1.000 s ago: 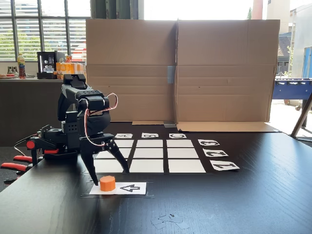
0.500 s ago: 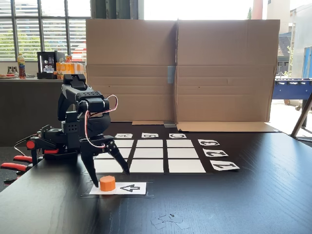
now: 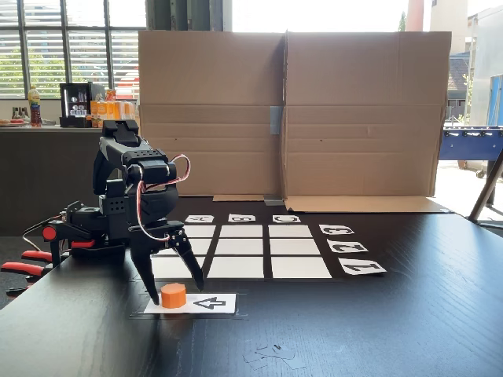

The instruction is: Pick up the round, orange token and place it in the grid on square A1.

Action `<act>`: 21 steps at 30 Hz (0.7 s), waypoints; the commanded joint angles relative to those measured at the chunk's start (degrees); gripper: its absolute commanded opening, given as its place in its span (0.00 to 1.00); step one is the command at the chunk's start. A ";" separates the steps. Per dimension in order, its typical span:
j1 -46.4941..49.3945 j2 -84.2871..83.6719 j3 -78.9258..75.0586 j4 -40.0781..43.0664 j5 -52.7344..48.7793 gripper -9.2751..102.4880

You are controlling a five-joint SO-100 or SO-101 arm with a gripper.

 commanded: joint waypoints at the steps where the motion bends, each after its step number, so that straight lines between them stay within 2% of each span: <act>1: 0.53 0.35 -0.18 -0.35 0.53 0.27; 5: 0.44 0.26 -0.18 -0.35 0.53 0.23; 13: 0.44 0.18 0.44 -0.35 0.44 0.22; 21: 0.44 1.32 0.97 -0.35 0.53 0.13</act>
